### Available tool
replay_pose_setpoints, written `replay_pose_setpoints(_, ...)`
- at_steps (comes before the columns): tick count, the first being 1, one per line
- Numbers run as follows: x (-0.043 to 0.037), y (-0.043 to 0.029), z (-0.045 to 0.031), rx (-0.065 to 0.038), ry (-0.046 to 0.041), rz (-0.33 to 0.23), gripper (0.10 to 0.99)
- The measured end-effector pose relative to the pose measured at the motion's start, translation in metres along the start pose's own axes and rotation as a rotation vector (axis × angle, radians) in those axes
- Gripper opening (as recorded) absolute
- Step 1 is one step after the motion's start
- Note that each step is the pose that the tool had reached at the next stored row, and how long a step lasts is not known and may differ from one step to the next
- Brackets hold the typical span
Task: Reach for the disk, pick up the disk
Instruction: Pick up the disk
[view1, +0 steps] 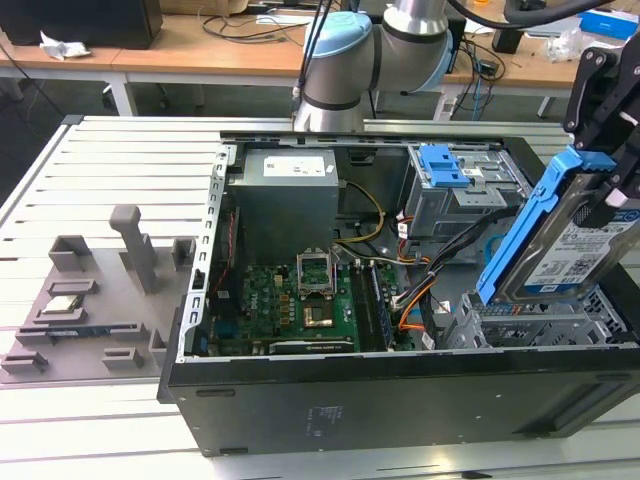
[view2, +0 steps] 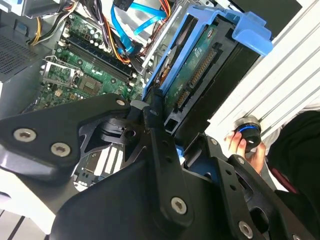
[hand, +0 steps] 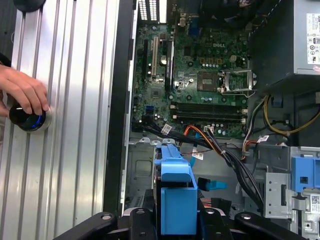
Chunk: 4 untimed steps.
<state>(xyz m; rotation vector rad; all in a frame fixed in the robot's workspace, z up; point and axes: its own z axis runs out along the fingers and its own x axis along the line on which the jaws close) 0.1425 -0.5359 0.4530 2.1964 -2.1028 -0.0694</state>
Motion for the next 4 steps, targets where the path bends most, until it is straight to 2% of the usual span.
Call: replay_pose_setpoints(4, 0.0, -0.0001, 0.0004, 0.0, -0.0002, 0.0, 0.365)
